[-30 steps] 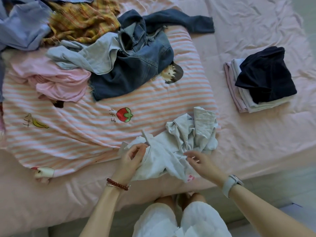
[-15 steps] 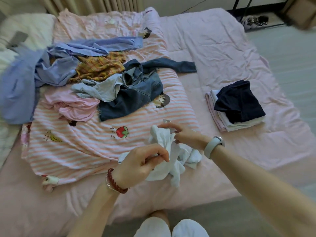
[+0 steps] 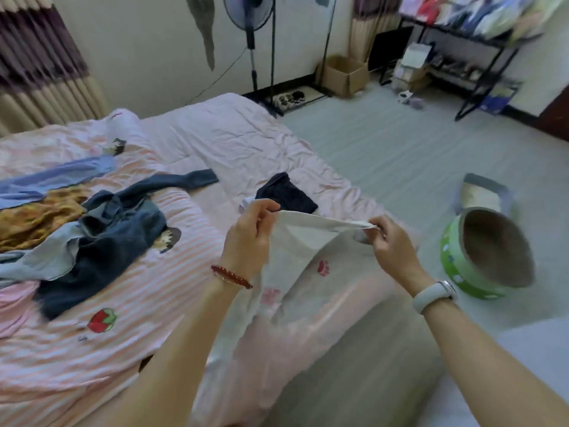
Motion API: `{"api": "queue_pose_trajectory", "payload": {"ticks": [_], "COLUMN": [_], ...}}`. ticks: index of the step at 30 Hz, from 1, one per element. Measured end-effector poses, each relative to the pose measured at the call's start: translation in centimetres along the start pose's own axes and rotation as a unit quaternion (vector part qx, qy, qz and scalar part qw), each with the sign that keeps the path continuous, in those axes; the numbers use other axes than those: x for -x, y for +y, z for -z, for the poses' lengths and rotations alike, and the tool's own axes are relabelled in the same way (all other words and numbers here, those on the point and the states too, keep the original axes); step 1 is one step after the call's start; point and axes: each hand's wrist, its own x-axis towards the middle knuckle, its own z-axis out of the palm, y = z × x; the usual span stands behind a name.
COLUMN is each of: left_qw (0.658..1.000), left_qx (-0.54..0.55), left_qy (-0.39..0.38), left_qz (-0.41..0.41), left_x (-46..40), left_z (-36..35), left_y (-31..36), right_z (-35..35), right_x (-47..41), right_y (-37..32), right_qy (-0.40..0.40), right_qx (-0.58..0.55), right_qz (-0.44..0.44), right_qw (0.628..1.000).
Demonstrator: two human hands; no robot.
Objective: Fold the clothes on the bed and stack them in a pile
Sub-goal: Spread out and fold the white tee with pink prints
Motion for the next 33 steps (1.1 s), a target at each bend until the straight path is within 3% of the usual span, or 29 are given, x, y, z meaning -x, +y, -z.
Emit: {"api": "queue_pose_trajectory", "payload": {"ticks": [3,8,15,20,26,33], "left_qw": [0.995,0.979,0.957,0.971,0.983,0.966], "left_qx": [-0.004,0.026,0.137,0.133,0.033,-0.124], "left_qy": [-0.003,0.030,-0.016,0.048,0.150,0.227], "left_qz": [-0.097,-0.198,-0.256,-0.193,-0.103,-0.016], "left_x": [-3.0,-5.3,-1.5,1.1,2.9,1.2], "left_z": [-3.7,-6.2,-5.5,-3.0,3.4,14.5], "left_y": [5.7,12.4,16.0,12.6,5.2,-6.9], "right_z": [8.3,15.8,17.6,13.8,4.2,-12.9], "right_x": [0.9,1.1,1.8,1.5,-1.1,-7.0], "right_y": [-0.2,-2.8,-4.0,-4.3,-6.2,-12.0], "right_qy": [0.166,0.404,0.505,0.454,0.267,0.080], "right_qx": [0.062,0.218,0.126,0.138,0.092,0.097], "right_qz": [0.027,0.094,0.104,0.164,0.243,0.337], "right_qw": [0.984,0.883,0.847,0.865,0.928,0.933]}}
